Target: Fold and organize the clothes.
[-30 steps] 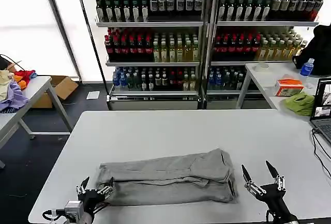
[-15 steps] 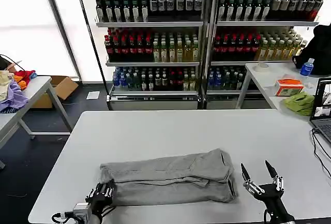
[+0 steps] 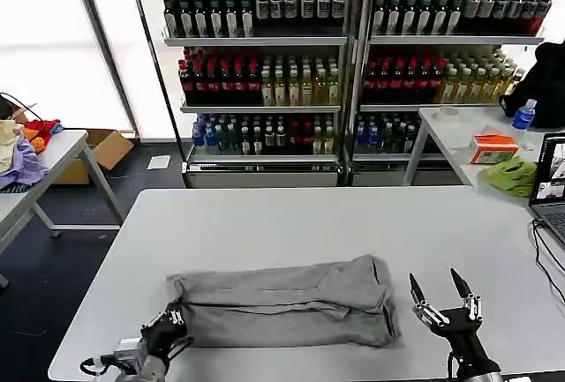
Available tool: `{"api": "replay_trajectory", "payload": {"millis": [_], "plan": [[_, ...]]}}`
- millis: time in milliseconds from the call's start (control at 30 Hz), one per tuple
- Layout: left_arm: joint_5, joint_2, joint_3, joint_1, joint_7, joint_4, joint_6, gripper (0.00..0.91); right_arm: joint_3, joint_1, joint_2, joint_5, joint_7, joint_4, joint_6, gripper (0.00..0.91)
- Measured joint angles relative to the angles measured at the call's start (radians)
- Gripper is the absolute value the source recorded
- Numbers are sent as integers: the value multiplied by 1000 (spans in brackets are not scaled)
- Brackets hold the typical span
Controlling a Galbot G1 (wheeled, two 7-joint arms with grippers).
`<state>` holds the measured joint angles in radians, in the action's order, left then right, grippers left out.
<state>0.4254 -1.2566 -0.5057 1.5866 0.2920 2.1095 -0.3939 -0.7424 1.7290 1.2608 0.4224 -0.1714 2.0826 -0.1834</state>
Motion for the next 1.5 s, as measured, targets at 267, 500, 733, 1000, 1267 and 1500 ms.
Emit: {"api": "replay_trajectory", "payload": {"millis": [267, 500, 733, 1000, 1267, 1500], "plan": [[130, 110, -209, -18, -73, -32, 4, 0, 23, -8, -11, -2, 2, 0, 0, 907], [227, 232, -368, -18, -139, -87, 10, 0, 35, 0, -14, -2, 2, 8, -1, 907], [339, 283, -386, -45, -141, -32, 15, 0, 35, 12, -11, -5, 4, 18, -1, 907], [531, 317, -193, -89, -130, 109, 54, 0, 38, 23, 11, -22, 4, 18, -3, 907], [574, 302, 98, -185, -142, 121, 75, 0, 28, 35, 43, -49, 6, 9, -10, 907], [521, 241, 313, -260, -173, 15, 73, 534, 20, 48, 66, -64, 4, 2, -17, 907]]}}
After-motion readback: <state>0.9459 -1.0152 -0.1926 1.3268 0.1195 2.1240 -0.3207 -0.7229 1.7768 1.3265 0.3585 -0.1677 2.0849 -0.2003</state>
